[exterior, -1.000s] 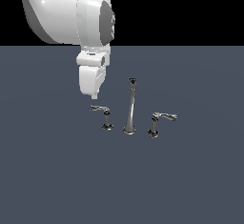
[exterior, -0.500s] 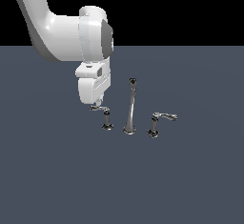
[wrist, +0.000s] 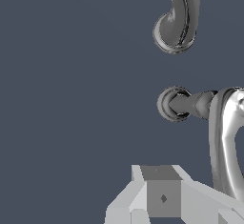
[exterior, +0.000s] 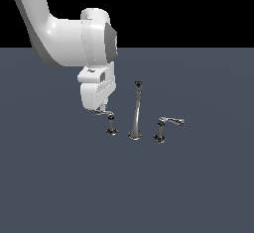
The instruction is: Turn on the faucet by rotating a designated handle.
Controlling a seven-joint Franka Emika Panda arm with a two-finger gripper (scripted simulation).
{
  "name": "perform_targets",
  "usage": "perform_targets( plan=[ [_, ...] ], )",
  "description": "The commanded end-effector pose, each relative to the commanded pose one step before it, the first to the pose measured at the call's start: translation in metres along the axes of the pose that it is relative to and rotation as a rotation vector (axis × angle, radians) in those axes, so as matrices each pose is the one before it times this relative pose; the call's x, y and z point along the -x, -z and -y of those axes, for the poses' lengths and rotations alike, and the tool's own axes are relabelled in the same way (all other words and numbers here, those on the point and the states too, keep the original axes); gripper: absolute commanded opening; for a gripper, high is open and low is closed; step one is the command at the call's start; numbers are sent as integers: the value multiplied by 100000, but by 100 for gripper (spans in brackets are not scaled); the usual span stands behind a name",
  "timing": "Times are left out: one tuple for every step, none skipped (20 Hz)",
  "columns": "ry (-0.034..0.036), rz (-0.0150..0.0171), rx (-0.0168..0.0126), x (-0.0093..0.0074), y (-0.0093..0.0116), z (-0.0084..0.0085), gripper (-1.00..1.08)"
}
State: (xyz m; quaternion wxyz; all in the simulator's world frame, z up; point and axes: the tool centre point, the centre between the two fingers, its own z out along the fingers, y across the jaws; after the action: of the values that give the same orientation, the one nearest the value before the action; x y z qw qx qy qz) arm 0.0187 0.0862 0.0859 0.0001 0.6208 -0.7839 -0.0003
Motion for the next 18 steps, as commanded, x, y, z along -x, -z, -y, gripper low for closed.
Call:
perform_targets(
  plan=[
    [128,16,11,376,-6,-691,-100],
    [-43,-10,-20,132,6,-324,-100],
    [0,0,0,155,-3,-332,-100],
    [0,0,0,156,-3,-333,-100],
    [0,0,0,157,-3,-334,-100],
    [0,0,0,157,-3,-335,-100],
    [-43,-9,-22,137,6,-328,-100],
    [0,0,0,159,-3,-337,-100],
    [0,0,0,160,-3,-337,-100],
    [-42,-9,-24,141,7,-330,-100],
    [0,0,0,0,0,0,-100],
    [512,-103,-893,153,5,601,-100],
    [-23,5,43,-91,4,-301,-100],
    [-23,5,43,-91,4,-302,-100],
    [-40,9,74,-101,-11,-296,-100],
    [-23,5,43,-92,4,-303,-100],
    [-23,5,43,-92,4,-303,-100],
    [-23,5,43,-92,4,-304,-100]
  ],
)
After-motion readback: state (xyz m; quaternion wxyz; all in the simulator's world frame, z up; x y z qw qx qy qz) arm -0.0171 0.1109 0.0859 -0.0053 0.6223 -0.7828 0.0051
